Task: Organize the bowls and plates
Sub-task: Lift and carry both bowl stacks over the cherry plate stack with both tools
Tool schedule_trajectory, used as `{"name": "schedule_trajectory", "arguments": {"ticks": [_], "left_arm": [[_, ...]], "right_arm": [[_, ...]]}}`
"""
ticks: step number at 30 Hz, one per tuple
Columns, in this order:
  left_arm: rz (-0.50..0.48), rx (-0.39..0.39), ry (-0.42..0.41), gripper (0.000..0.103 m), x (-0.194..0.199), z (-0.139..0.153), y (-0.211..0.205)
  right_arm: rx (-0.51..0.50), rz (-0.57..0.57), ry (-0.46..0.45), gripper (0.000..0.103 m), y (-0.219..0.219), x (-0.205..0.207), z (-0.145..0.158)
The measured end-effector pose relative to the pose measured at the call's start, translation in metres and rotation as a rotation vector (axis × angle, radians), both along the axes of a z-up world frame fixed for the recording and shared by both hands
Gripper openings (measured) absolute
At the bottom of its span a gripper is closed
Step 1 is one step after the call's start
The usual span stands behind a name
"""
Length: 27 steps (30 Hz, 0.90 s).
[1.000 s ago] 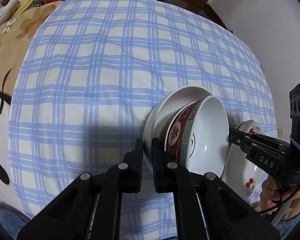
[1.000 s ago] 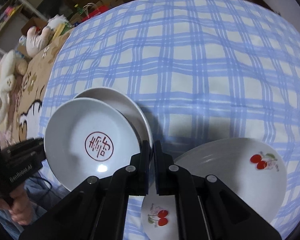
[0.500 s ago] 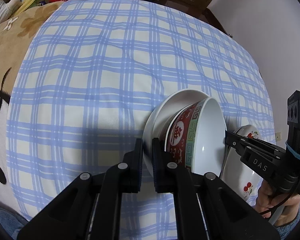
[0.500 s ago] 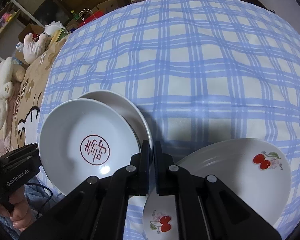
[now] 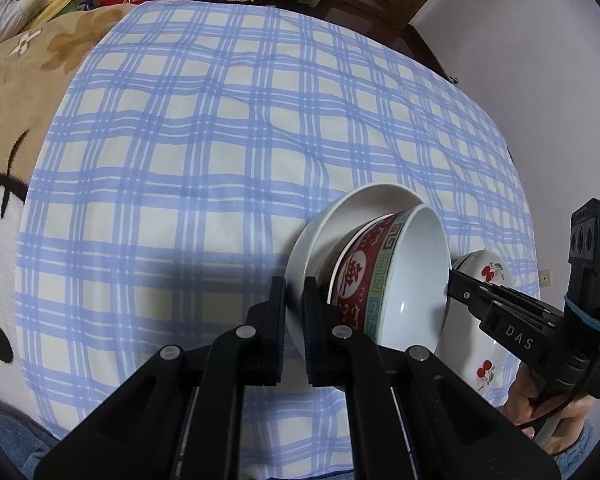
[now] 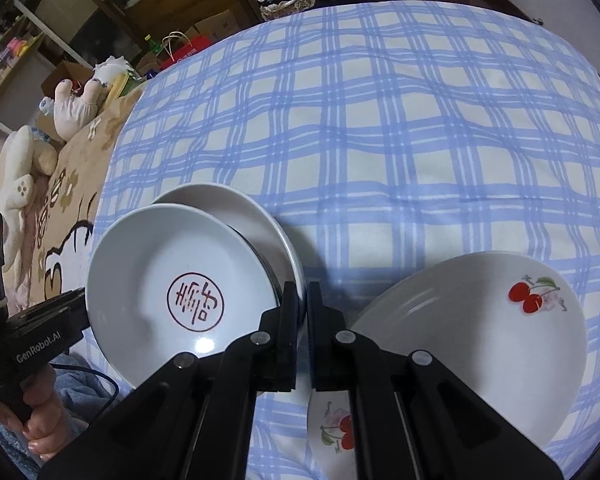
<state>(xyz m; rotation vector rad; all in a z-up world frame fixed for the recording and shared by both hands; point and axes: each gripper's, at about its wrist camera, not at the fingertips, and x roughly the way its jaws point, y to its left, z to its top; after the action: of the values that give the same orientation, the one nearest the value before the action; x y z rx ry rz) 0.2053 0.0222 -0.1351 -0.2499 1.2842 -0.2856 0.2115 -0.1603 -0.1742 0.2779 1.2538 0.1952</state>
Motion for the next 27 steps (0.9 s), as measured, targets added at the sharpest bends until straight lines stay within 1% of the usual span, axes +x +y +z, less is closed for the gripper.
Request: {"name": "schedule_trajectory", "arguments": {"ticks": [8,12,15,21,27], "left_arm": [[-0.004,-0.024,-0.023,0.006,-0.005,0.01,0.001],[-0.02,-0.023,-0.051,0.006,-0.01,0.024,-0.005],[-0.034,-0.024,-0.073,0.006,-0.015,0.035,-0.016],[-0.078,-0.04,-0.092,0.006,-0.026,0.05,-0.047],[-0.135,-0.041,-0.085,0.006,-0.042,0.054,-0.084]], "right_arm": [[-0.017,0.005,-0.036,0.006,-0.001,-0.006,0.018],[-0.009,-0.009,-0.048,0.006,-0.01,-0.011,0.028],[-0.009,-0.025,-0.062,0.006,-0.019,-0.016,0.038],[-0.026,-0.067,-0.085,0.006,-0.049,-0.037,0.054],[-0.041,-0.111,-0.078,0.006,-0.083,-0.062,0.06]]}}
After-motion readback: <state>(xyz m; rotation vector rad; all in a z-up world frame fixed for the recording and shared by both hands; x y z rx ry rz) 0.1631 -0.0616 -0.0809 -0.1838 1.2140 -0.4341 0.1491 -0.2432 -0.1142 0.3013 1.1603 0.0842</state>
